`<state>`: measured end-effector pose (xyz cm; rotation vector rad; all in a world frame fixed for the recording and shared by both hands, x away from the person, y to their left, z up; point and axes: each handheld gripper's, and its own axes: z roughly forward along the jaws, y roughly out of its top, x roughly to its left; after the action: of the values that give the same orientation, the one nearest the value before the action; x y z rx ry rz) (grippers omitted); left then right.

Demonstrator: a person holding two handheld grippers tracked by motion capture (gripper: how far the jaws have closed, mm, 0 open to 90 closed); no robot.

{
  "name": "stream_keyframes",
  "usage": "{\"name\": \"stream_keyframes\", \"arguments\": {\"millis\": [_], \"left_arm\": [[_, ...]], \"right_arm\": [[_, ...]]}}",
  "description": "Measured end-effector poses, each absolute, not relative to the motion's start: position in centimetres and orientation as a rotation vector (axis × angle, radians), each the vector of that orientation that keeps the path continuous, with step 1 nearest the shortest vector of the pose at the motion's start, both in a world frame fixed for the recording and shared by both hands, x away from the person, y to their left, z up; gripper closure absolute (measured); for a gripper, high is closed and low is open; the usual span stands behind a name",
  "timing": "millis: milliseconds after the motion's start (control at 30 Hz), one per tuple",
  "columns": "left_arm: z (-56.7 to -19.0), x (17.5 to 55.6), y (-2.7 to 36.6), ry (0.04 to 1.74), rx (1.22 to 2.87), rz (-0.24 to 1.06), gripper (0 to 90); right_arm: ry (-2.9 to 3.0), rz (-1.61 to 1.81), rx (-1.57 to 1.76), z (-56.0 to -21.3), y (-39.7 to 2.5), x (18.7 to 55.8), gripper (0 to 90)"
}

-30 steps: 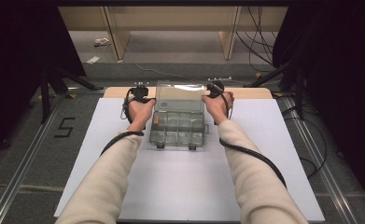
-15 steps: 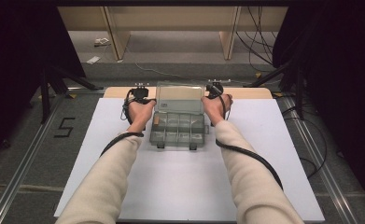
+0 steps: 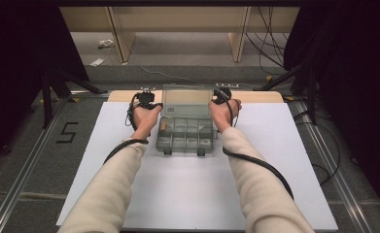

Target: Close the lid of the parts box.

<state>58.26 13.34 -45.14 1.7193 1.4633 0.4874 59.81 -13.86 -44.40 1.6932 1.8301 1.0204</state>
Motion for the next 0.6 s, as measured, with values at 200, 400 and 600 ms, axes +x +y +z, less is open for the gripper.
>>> {"name": "stream_keyframes", "arguments": {"millis": [200, 400, 600], "left_arm": [[-45.4, 58.3, 13.5, 1.454, 1.73, 0.49, 87.6], [-45.3, 58.4, 13.4, 1.443, 1.745, 0.498, 84.6], [-44.1, 59.0, 13.2, 1.427, 1.705, 0.546, 70.6]], "right_arm": [[1.813, 1.026, 1.66, -44.3, -13.6, 59.4, 90.0], [1.807, 1.027, 1.647, -44.2, -13.5, 59.2, 90.0], [1.805, 1.039, 1.617, -43.9, -13.3, 58.8, 90.0]]}}
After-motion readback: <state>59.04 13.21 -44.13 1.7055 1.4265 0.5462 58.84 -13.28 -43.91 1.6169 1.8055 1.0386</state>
